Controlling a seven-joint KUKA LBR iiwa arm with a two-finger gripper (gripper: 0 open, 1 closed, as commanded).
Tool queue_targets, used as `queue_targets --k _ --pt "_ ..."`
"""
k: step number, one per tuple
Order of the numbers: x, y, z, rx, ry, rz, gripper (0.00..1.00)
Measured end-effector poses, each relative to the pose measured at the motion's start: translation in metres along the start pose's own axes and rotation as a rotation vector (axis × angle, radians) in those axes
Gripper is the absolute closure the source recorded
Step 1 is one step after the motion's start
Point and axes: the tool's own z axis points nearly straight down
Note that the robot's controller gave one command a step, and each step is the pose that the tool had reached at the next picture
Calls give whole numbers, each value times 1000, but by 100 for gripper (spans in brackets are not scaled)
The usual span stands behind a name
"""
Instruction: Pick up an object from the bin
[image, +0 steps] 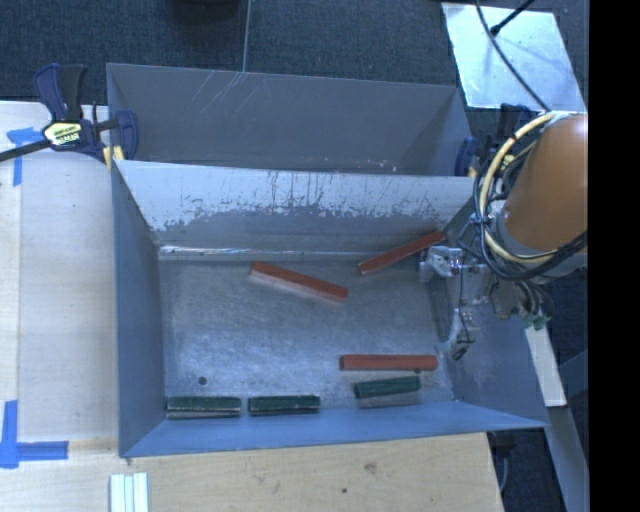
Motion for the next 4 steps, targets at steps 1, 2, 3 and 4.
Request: queue_targets --k 1,2,3,4 --pt "6 61 140 -3 10 75 0" --pt "4 59 136 0 1 77 100" --pt "4 59 136 0 1 76 0" --pt "23 43 153 -1 3 229 0"
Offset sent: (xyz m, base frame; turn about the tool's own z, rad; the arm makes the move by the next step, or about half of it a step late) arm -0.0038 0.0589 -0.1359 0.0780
